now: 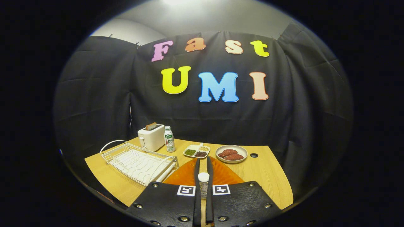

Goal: Take the plate from the dish rack, then take the spoon from the basket and place it into the plate.

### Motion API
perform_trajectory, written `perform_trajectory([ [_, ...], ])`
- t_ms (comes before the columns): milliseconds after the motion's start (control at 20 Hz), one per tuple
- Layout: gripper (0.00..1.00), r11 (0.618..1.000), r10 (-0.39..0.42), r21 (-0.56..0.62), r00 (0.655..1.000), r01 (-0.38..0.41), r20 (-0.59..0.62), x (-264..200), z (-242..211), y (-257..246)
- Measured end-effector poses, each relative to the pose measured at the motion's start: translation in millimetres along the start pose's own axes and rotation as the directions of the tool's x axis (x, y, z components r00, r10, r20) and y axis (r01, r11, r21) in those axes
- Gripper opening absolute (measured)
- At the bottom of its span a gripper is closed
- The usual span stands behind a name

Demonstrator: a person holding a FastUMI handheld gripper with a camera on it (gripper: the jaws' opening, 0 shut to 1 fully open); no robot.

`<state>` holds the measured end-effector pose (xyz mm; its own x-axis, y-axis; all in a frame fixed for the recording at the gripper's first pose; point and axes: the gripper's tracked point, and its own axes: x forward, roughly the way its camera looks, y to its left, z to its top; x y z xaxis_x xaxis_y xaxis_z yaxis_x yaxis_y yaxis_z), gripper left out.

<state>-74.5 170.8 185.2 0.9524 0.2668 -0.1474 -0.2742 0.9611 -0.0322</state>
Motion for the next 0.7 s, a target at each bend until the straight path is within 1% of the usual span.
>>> perform_trajectory([
  [300, 0.06, 1.0, 0.014, -0.007, 0.998, -0.015, -0.069, -10.3, -15.5, 23.5],
  [700, 0.06, 0.998, 0.054, -0.035, 0.985, -0.061, -0.163, -4.8, -38.3, 52.3],
])
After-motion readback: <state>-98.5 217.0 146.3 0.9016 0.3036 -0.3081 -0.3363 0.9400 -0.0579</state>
